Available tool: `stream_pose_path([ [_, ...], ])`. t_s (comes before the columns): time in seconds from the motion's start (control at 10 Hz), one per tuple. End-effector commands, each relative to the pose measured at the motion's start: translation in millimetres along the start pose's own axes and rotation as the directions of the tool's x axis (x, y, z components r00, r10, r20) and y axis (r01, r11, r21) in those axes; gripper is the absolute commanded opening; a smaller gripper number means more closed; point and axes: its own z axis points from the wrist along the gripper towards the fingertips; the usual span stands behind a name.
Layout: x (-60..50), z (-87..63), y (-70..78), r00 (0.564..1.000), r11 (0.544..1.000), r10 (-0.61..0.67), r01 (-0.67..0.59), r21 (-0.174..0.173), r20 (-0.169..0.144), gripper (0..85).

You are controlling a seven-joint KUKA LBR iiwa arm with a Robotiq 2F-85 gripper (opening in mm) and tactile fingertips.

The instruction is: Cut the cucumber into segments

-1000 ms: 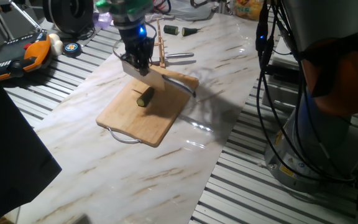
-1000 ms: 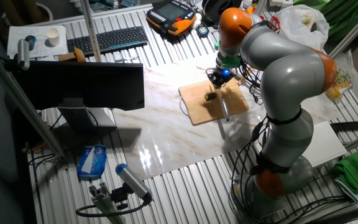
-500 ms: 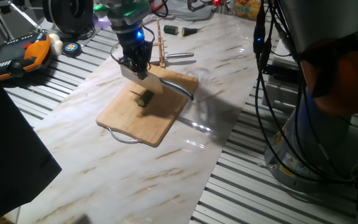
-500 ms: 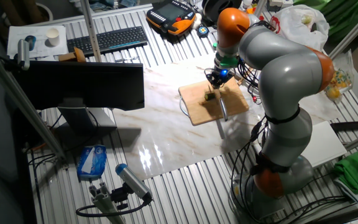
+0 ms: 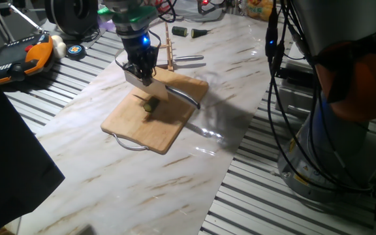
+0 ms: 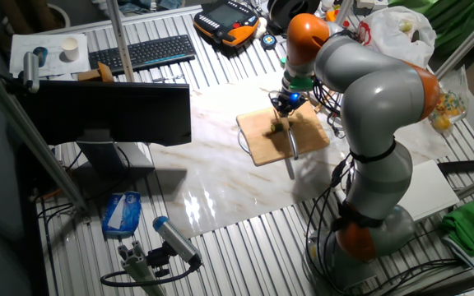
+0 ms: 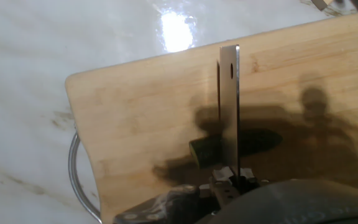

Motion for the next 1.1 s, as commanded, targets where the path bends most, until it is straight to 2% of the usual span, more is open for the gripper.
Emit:
stream_pose_path([
  [0.0, -1.1, 0.4, 0.0, 1.000, 1.000, 0.001, -0.001, -0.005, 0.003, 0.7],
  [0.4, -0.9, -1.9, 2.3, 0.999, 1.000, 0.004, -0.004, 0.003, 0.037, 0.7],
  [0.5, -2.4, -1.8, 2.2, 0.999, 1.000, -0.002, 0.001, 0.013, 0.042, 0.7],
  [1.0, -9.9, 6.4, 4.8, 0.999, 1.000, -0.002, 0.002, 0.004, 0.054, 0.7],
])
